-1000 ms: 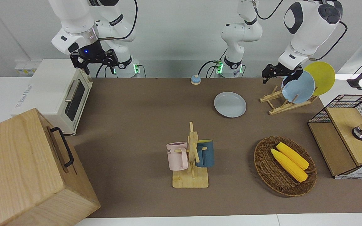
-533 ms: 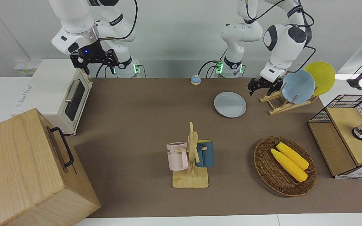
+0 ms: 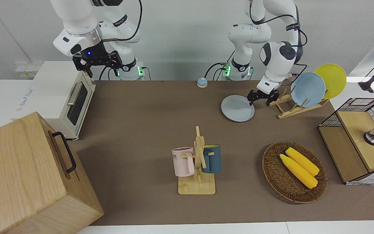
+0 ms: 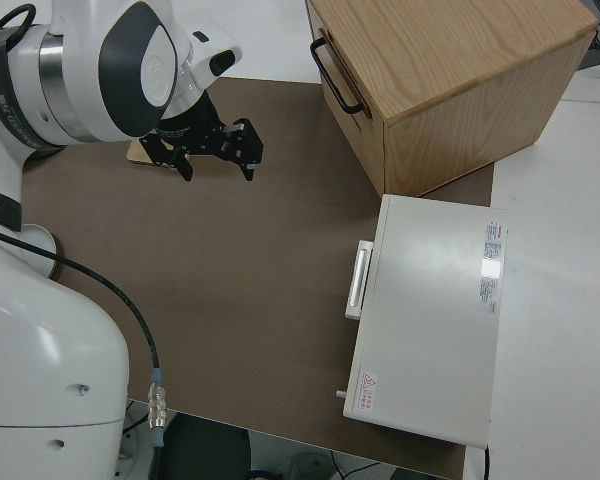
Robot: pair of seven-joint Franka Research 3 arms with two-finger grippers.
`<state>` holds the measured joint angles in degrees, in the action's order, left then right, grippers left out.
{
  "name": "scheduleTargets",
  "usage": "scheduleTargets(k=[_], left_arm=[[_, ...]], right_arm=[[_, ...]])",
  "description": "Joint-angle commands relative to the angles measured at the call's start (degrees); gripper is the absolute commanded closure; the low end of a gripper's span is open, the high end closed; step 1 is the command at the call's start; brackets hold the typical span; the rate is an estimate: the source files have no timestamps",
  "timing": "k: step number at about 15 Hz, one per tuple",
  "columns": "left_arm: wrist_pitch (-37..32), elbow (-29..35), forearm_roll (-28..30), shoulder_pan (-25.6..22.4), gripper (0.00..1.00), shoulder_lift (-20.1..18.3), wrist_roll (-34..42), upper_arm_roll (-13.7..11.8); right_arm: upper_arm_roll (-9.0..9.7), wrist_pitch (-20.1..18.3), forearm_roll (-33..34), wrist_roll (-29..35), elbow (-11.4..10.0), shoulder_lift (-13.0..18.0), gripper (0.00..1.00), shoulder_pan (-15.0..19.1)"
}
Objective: Pick gray plate from table and place it on lower plate rack with left arm
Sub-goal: 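Reach the left gripper toward the rim of the translucent gray plate, then close the left gripper on the gray plate's rim nearest the robot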
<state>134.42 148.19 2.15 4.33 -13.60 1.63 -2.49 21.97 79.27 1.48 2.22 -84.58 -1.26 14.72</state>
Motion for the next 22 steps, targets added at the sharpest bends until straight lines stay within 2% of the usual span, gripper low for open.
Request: scheduleTargets(k=[1,6,8,9,11,13,14,15,22], left_arm=[[2.4,0.9,0.5,1.1,0.01,2.3,-0.9,-0.4],[3.1,0.6,0.6,1.1,0.04,5.9,-1.0,-0.3],[3.1,0.6,0.6,1.2,0.13,6.0,-1.0,-0.3],[3.1,0.6,0.6,1.2,0.33,6.0,-1.0,-0.3],[3.1,0.5,0.8,1.2,0.62,6.0,-1.0,-0.3],[3.1,0.5,0.8,1.1,0.86,6.0,-1.0,-0.3],[3.1,0.5,0.8,1.2,0.95,6.0,-1.0,-0.4],[3.1,0.4,0.8,1.1,1.0,6.1,-1.0,-0.4],[2.0,-1.0,0.8,1.0,1.0,5.9,-0.8,-0.4]], right_arm=[[1.15,-0.7,0.4,0.7,0.5,0.1,0.017,1.4],[1.24,-0.7,0.4,0.7,0.5,0.1,0.017,1.4],[1.24,-0.8,0.4,0.7,0.5,0.1,0.017,1.4],[1.24,-0.7,0.4,0.7,0.5,0.1,0.017,1.4],[1.24,-0.7,0.4,0.7,0.5,0.1,0.017,1.4],[1.15,-0.7,0.4,0.7,0.5,0.1,0.017,1.4],[1.24,-0.7,0.4,0.7,0.4,0.1,0.017,1.4],[1.24,-0.8,0.4,0.7,0.4,0.1,0.017,1.4],[1.24,-0.7,0.4,0.7,0.5,0.1,0.017,1.4]])
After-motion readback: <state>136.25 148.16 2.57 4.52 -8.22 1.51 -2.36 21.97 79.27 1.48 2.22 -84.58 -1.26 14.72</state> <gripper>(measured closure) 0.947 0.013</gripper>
